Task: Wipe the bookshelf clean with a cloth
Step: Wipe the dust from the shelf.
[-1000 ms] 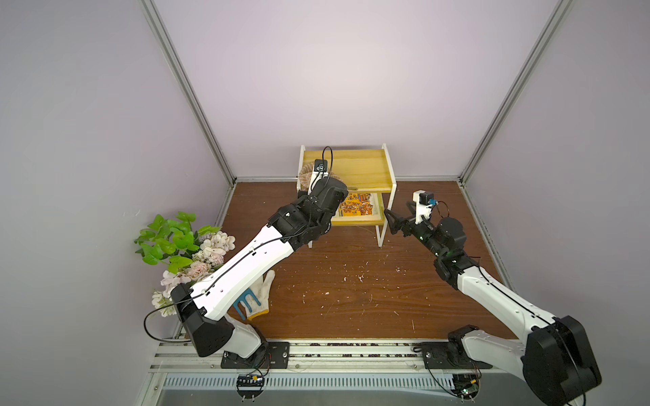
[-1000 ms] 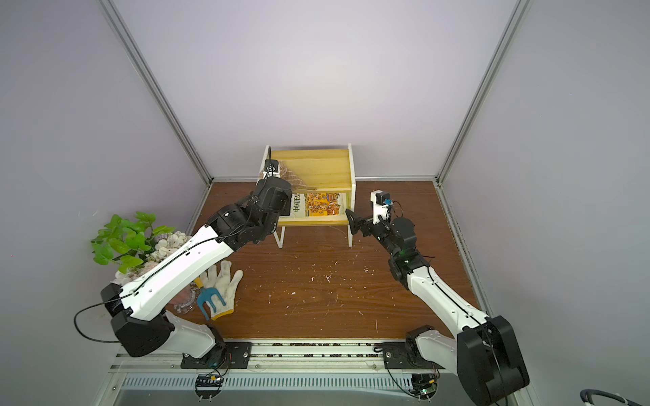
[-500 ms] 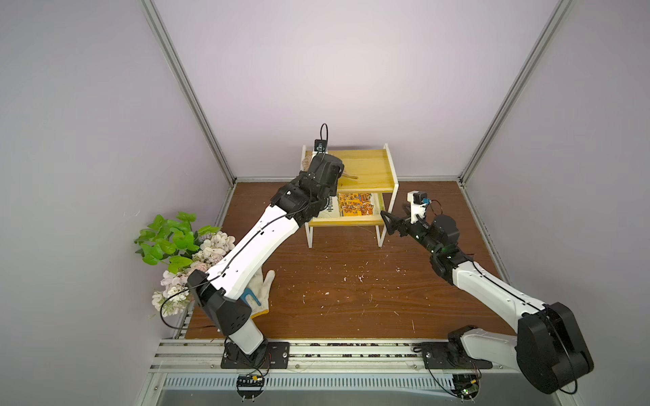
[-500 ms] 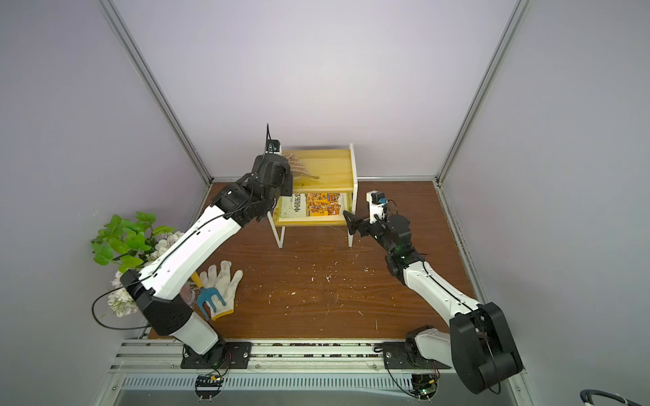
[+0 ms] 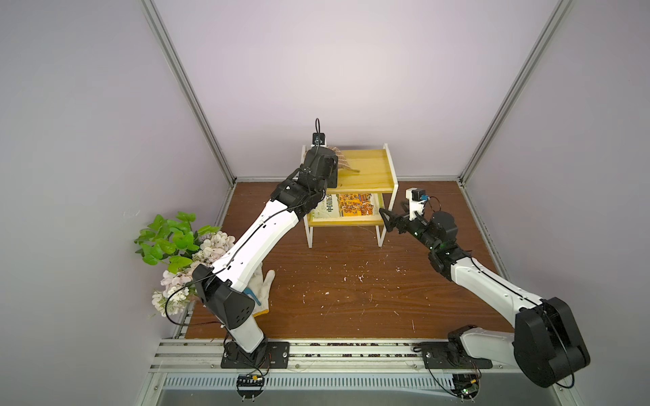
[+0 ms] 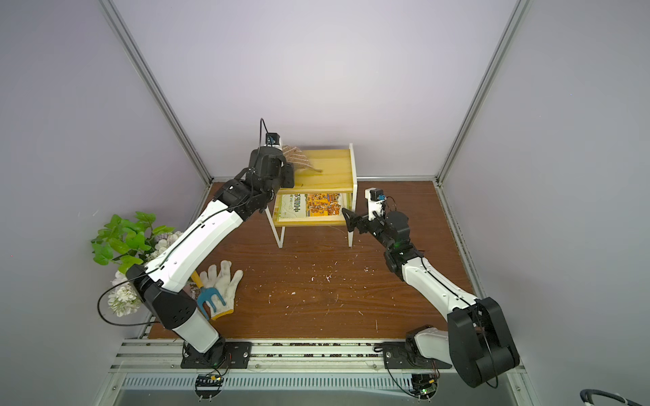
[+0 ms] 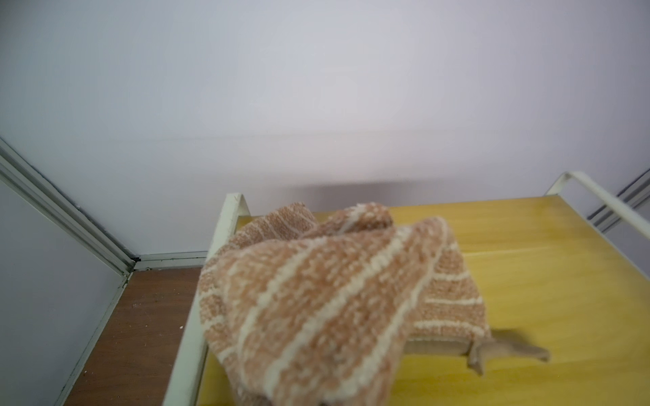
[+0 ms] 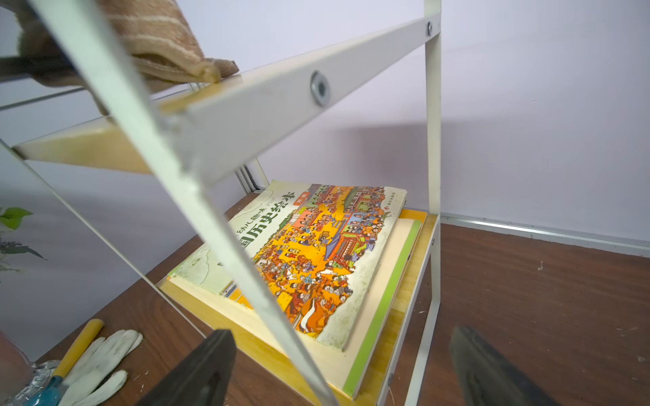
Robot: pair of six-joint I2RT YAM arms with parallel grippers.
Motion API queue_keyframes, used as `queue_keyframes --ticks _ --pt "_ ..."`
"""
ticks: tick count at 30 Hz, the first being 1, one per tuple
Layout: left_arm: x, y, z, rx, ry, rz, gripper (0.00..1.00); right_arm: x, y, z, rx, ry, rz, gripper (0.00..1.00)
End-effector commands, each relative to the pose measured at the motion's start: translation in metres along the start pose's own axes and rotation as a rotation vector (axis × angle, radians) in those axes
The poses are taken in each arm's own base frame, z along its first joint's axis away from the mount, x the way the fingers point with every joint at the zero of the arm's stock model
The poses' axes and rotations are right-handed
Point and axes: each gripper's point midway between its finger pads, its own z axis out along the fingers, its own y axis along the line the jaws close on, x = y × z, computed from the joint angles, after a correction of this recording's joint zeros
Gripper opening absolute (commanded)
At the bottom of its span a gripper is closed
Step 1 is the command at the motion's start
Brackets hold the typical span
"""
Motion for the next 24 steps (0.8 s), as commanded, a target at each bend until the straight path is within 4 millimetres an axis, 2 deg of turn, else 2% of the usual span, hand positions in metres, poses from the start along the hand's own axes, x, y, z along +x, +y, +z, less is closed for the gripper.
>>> queue_keyframes --ticks 1,4,8,11,13,16,19,21,24 --pt "0.001 0.028 0.035 -0.122 -0.004 -0.034 0.00 -0.020 0.008 -0.001 -0.020 -0.045 -0.016 0.97" --pt "0.005 0.017 0.036 -0.075 0.015 -0.026 0.00 -0.020 0.008 -0.001 -0.024 -0.048 -0.015 0.97" --pt "0.003 0.008 -0.003 -0.039 -0.014 -0.013 0.00 -0.020 0.008 0.000 -0.023 -0.048 -0.007 0.97" --pt "-0.004 0.009 -0.022 0.018 -0.072 -0.030 0.00 -0.019 0.008 0.000 -0.026 -0.047 -0.004 0.97" --pt "-0.006 0.016 -0.015 -0.003 -0.079 -0.036 0.00 -0.019 0.008 0.001 -0.024 -0.046 -0.007 0.97" --pt "0.003 0.023 0.019 -0.040 -0.016 -0.023 0.00 -0.019 0.007 0.001 -0.022 -0.044 -0.006 0.97" --pt "0.006 0.023 0.035 -0.074 0.007 -0.005 0.00 -0.021 0.008 0.001 -0.026 -0.050 -0.005 0.97" --pt "0.007 0.018 0.032 -0.043 0.018 -0.011 0.00 -0.021 0.007 0.003 -0.020 -0.050 -0.002 0.97" --pt "0.005 0.014 0.005 -0.003 0.002 -0.022 0.00 -0.020 0.005 0.004 -0.014 -0.049 0.008 0.97"
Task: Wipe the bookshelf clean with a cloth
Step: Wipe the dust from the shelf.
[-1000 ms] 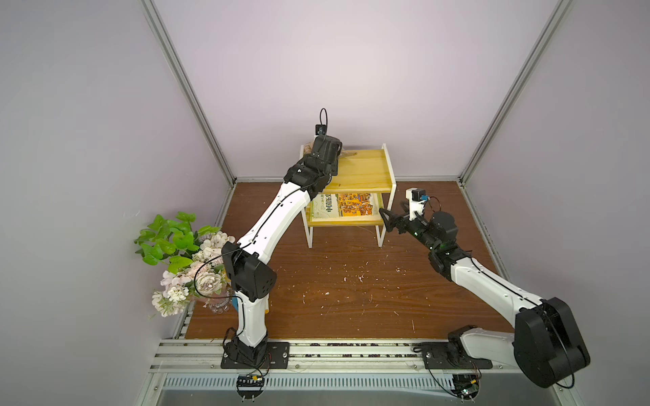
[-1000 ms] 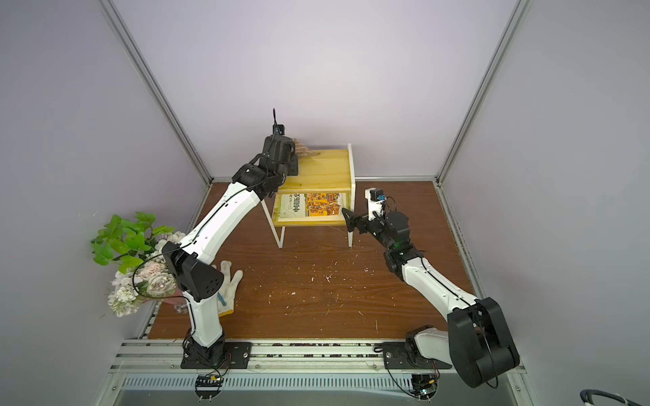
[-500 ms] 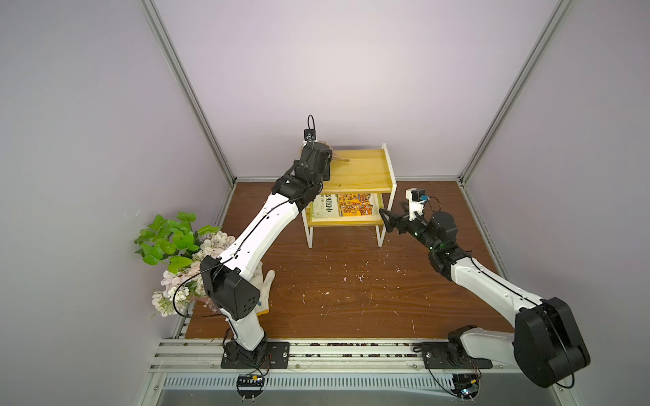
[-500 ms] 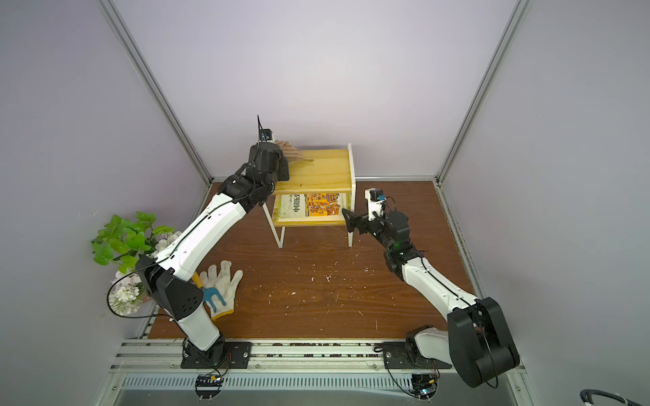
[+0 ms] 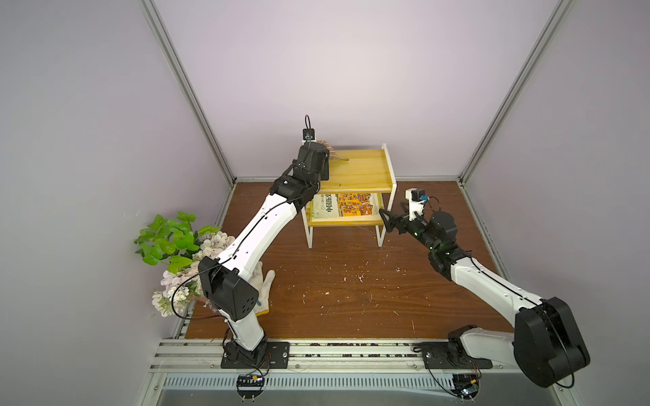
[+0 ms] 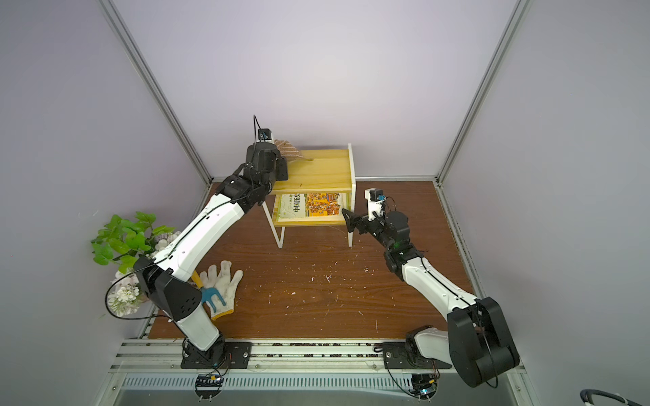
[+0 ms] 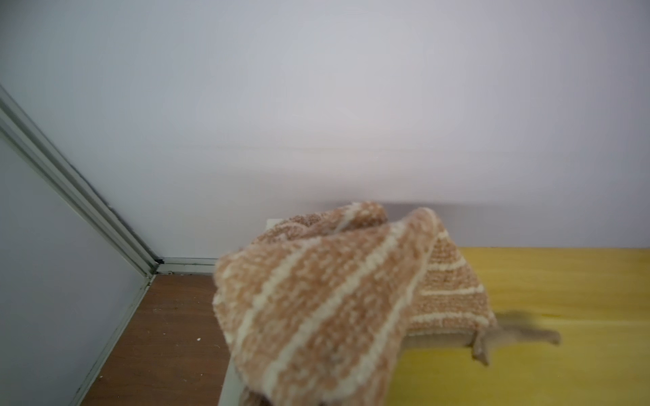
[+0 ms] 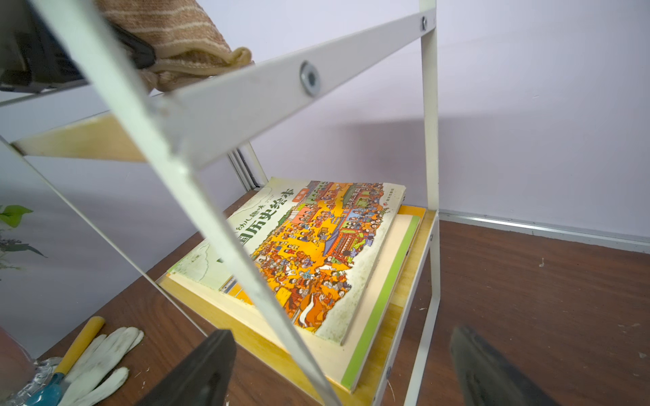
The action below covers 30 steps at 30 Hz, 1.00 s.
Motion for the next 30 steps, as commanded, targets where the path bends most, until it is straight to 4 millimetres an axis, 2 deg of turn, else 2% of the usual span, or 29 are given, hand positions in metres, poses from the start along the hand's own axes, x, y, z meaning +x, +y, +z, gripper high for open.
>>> queue_keyframes --ticks 1,4,7,11,13,16,17,20,24,30 --pt "0.001 0.000 -0.040 0.027 -0.002 0.002 0.00 -0.023 0.006 0.004 -0.015 -0.059 0.006 0.97" --pt "0.007 0.005 -0.076 0.038 -0.020 0.011 0.01 -0.021 0.004 0.003 -0.009 -0.057 0.008 0.97" --pt "0.019 0.018 -0.084 0.017 -0.009 0.010 0.00 -0.019 0.003 0.003 -0.001 -0.054 0.003 0.97" --pt "0.035 0.009 -0.056 0.049 0.055 0.022 0.00 -0.018 0.001 0.003 0.008 -0.053 0.001 0.97" --pt "0.033 0.002 -0.037 0.049 0.068 0.043 0.00 -0.018 0.001 0.003 0.008 -0.051 0.005 0.97" --pt "0.016 -0.006 -0.011 0.038 0.050 0.056 0.00 -0.019 0.002 0.003 0.002 -0.052 0.013 0.97" --pt "0.004 -0.008 -0.006 0.036 0.031 0.047 0.00 -0.020 0.004 0.003 -0.004 -0.052 0.014 0.97" --pt "-0.014 -0.010 0.002 0.007 -0.008 0.041 0.00 -0.024 0.005 0.001 -0.008 -0.064 0.016 0.97" --pt "-0.018 0.009 0.000 -0.096 -0.026 0.039 0.00 -0.026 0.006 -0.001 -0.007 -0.069 0.012 0.97" --pt "-0.009 0.057 -0.024 -0.319 -0.031 0.132 0.00 -0.025 0.005 -0.002 0.001 -0.067 0.005 0.97"
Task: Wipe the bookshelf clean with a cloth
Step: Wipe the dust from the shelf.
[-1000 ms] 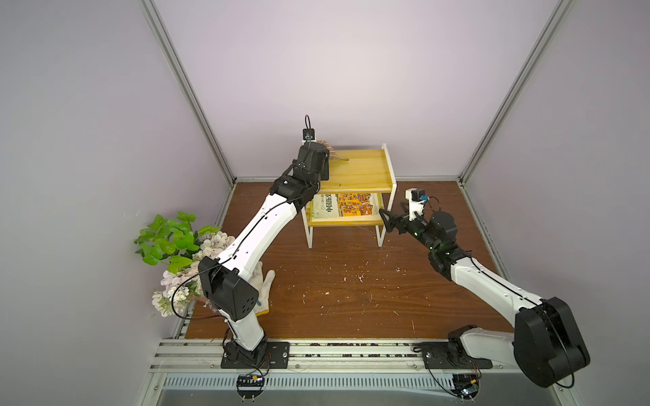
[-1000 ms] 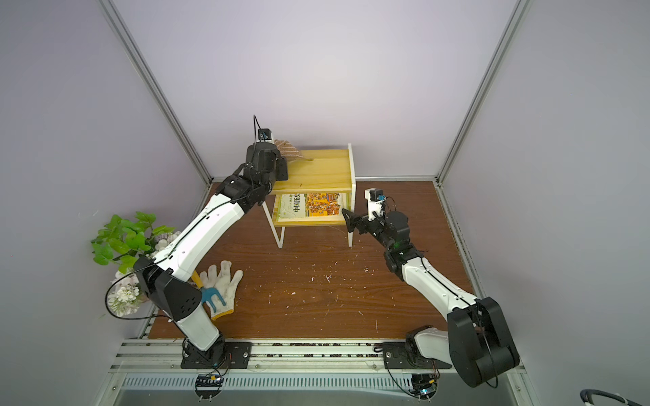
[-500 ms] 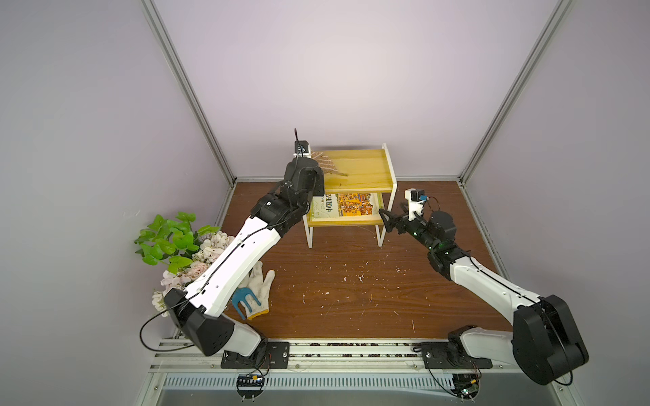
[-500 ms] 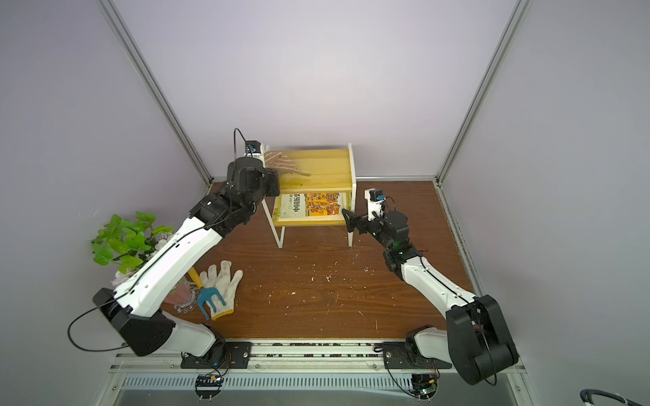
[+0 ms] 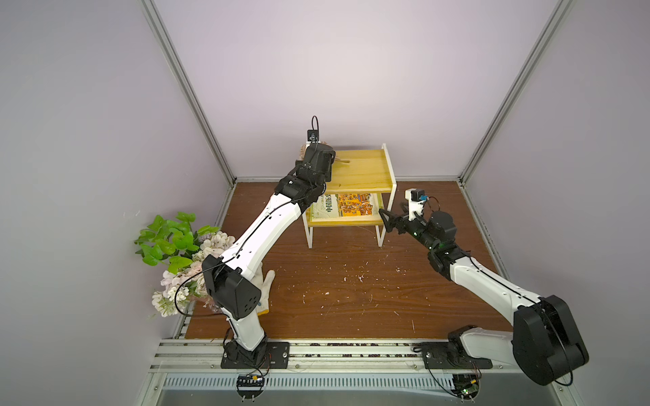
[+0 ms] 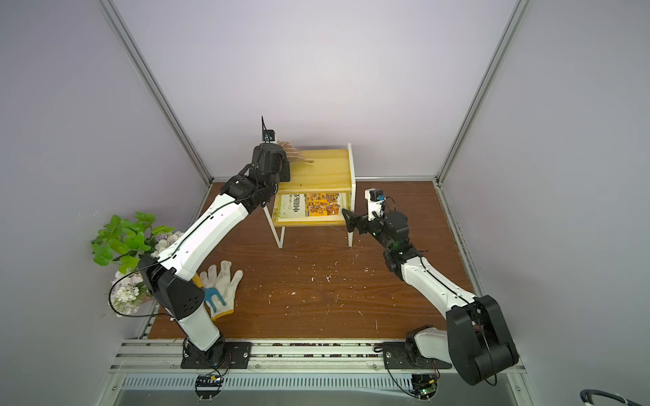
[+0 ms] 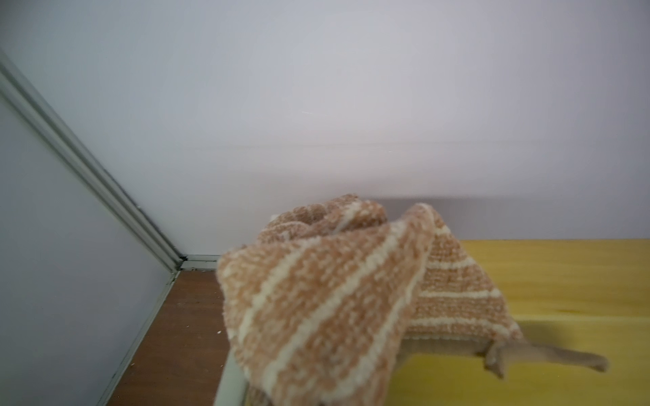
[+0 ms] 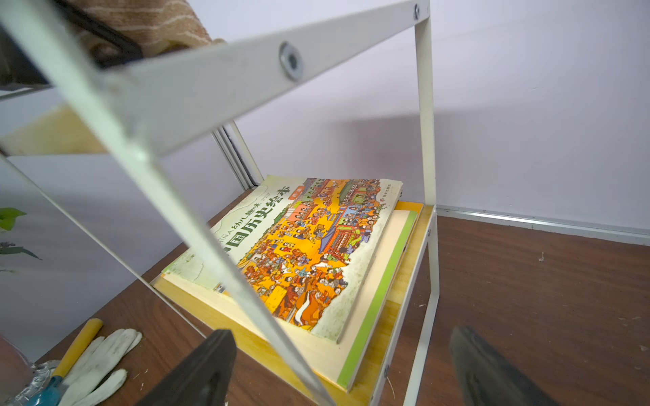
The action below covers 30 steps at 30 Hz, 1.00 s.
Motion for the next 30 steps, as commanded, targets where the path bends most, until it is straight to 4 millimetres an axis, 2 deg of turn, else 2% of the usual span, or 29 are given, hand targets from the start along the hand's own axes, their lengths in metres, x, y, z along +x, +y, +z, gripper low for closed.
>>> queue_keyframes --ticks 1,6,9,14,15,17,20,21,24,26,27,30 --pt "-0.009 0.048 -0.014 -0.211 -0.032 0.092 0.00 -0.028 0.007 -0.004 -0.009 -0.072 -0.010 0.97" --pt "-0.004 0.072 -0.018 -0.421 0.008 0.327 0.00 -0.026 0.007 -0.004 -0.009 -0.073 -0.006 0.97" --pt "-0.006 0.068 -0.032 -0.414 -0.004 0.344 0.00 -0.023 0.004 -0.003 0.003 -0.068 -0.005 0.97" --pt "-0.022 0.013 -0.081 0.038 -0.106 0.179 0.00 -0.018 0.001 0.000 0.016 -0.049 -0.014 0.97" --pt "-0.022 0.006 -0.092 0.119 -0.114 0.144 0.00 -0.017 0.000 0.000 0.020 -0.043 -0.018 0.97" --pt "-0.019 0.007 -0.117 0.241 -0.126 0.067 0.00 -0.017 0.000 -0.001 0.024 -0.039 -0.024 0.97" --pt "-0.001 0.015 -0.151 0.397 -0.135 -0.048 0.00 -0.020 0.004 -0.008 0.012 -0.051 -0.040 0.98" --pt "0.014 0.012 -0.160 0.466 -0.125 -0.076 0.00 -0.021 0.006 -0.011 0.002 -0.056 -0.043 0.98" --pt "0.032 0.005 -0.210 0.760 -0.210 -0.219 0.00 -0.029 0.014 -0.019 -0.035 -0.084 -0.041 0.99" --pt "0.057 -0.006 -0.229 0.914 -0.170 -0.278 0.00 -0.038 0.018 -0.026 -0.043 -0.119 -0.017 0.99" --pt "0.073 -0.011 -0.231 0.958 -0.122 -0.301 0.00 -0.043 0.018 -0.030 -0.038 -0.141 0.000 0.99" --pt "0.136 -0.024 -0.214 0.954 0.088 -0.334 0.00 -0.056 0.019 -0.043 -0.037 -0.209 0.042 0.99"
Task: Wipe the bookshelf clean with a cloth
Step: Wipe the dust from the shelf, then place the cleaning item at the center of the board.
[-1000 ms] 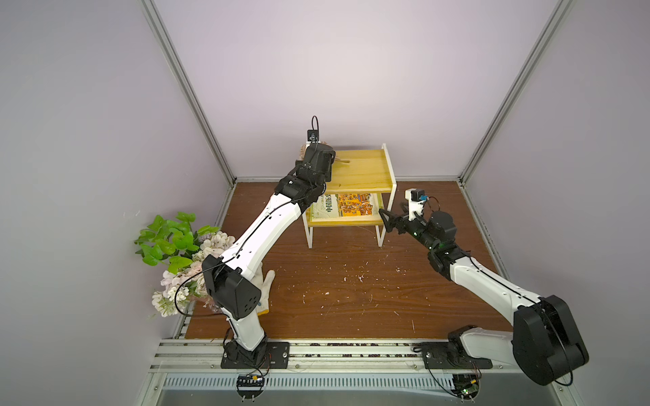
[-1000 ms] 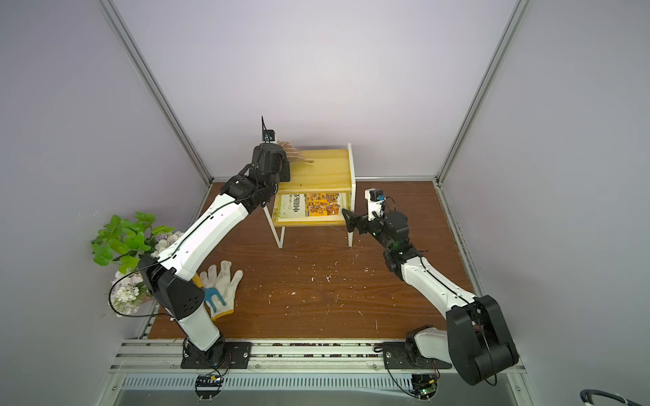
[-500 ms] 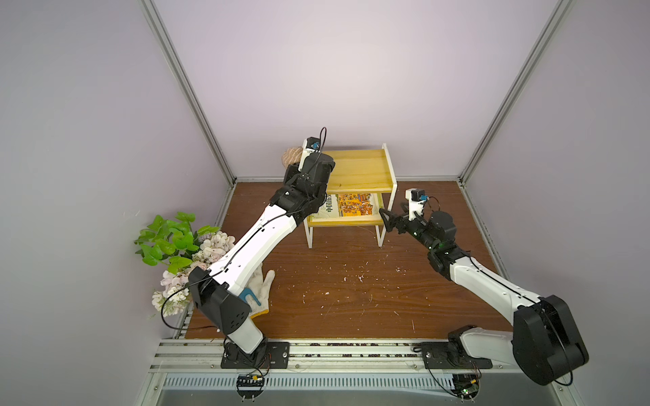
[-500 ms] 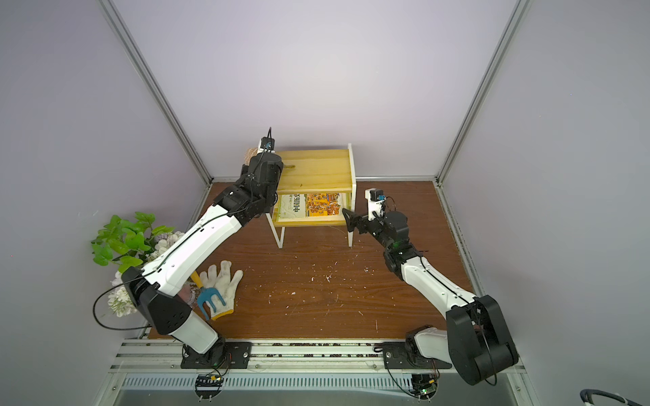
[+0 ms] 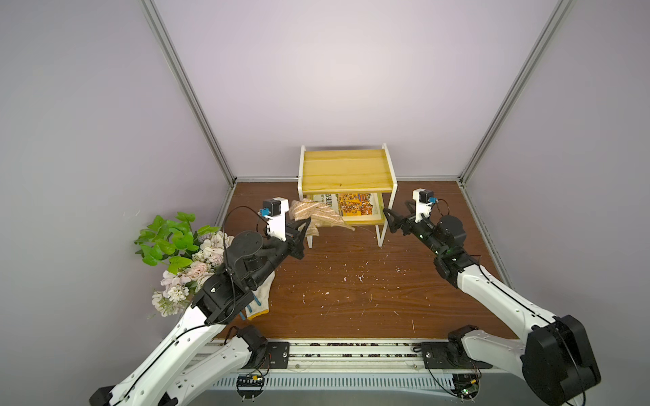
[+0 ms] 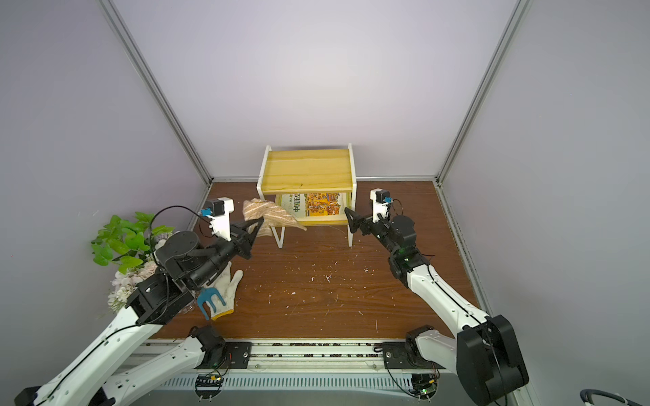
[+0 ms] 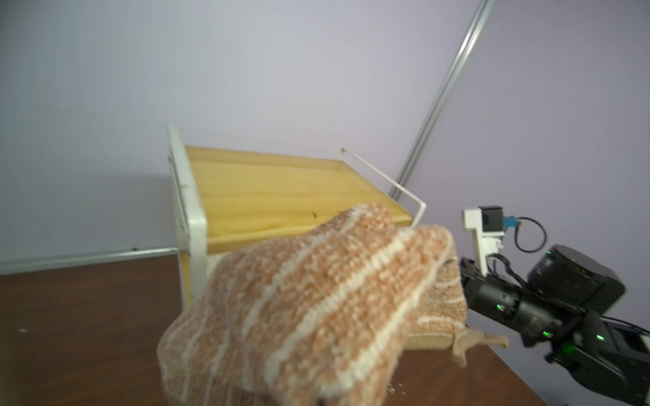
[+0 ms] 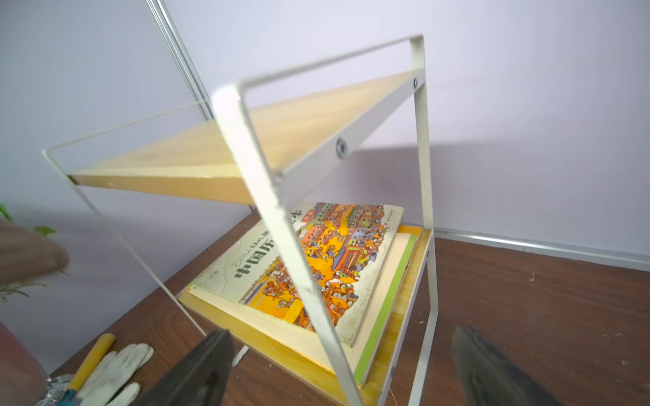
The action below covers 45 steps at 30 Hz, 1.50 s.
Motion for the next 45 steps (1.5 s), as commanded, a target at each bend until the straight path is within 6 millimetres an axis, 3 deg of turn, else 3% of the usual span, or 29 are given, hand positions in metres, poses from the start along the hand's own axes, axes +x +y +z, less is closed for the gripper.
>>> queue_keyframes --ticks 1,5,8,10,13,15,19,22,25,28,31,32,33,34,35,38,41,45 --pt "0.065 -0.016 0.017 0.145 0.184 -0.187 0.00 -0.026 0.007 -0.011 -0.022 -0.108 0.046 0.99" --pt "0.126 -0.036 0.039 0.280 0.291 -0.273 0.00 -0.030 -0.003 -0.022 0.047 -0.144 0.085 0.99" --pt "0.166 -0.046 0.055 0.256 0.341 -0.102 0.00 -0.030 -0.017 -0.032 0.129 -0.175 0.102 0.99" --pt "0.190 -0.030 0.066 0.151 0.393 -0.012 0.00 -0.032 -0.021 -0.038 0.156 -0.187 0.092 0.99" --pt "0.210 -0.009 0.070 0.045 0.439 0.040 0.00 -0.032 -0.022 -0.041 0.164 -0.179 0.068 0.99" --pt "0.212 -0.015 0.075 0.083 0.416 0.033 0.00 -0.030 -0.023 -0.042 0.175 -0.169 0.055 0.99" --pt "0.208 -0.059 0.098 0.207 0.348 0.039 0.00 -0.029 -0.026 -0.043 0.190 -0.165 0.059 0.99" --pt "0.208 -0.105 0.119 0.288 0.323 0.115 0.00 -0.030 -0.025 -0.047 0.190 -0.177 0.062 0.99" --pt "0.234 -0.144 0.137 0.363 0.365 0.206 0.01 -0.033 -0.031 -0.053 0.228 -0.190 0.051 0.99" --pt "0.283 -0.155 0.150 0.377 0.484 0.298 0.12 -0.034 -0.038 -0.059 0.277 -0.197 0.046 0.99" --pt "0.322 -0.140 0.147 0.333 0.580 0.361 0.22 -0.035 -0.039 -0.065 0.287 -0.203 0.029 0.99" --pt "0.328 -0.135 0.145 0.322 0.596 0.371 0.30 -0.034 -0.040 -0.066 0.292 -0.202 0.021 0.99" --pt "0.334 -0.127 0.140 0.304 0.625 0.388 0.48 -0.033 -0.042 -0.067 0.301 -0.202 0.015 0.99" --pt "0.335 -0.122 0.136 0.290 0.639 0.400 0.88 -0.033 -0.043 -0.068 0.310 -0.204 0.011 0.99" --pt "0.334 -0.118 0.132 0.283 0.648 0.408 0.98 -0.032 -0.045 -0.069 0.317 -0.202 0.011 0.99" --pt "0.313 -0.116 0.113 0.302 0.610 0.395 1.00 -0.029 -0.050 -0.070 0.341 -0.207 0.012 0.99" --pt "0.277 -0.109 0.093 0.294 0.497 0.362 1.00 -0.025 -0.063 -0.076 0.414 -0.225 0.015 0.99" --pt "0.223 -0.041 0.078 -0.006 0.246 0.297 1.00 -0.012 -0.096 -0.098 0.610 -0.275 0.002 0.99"
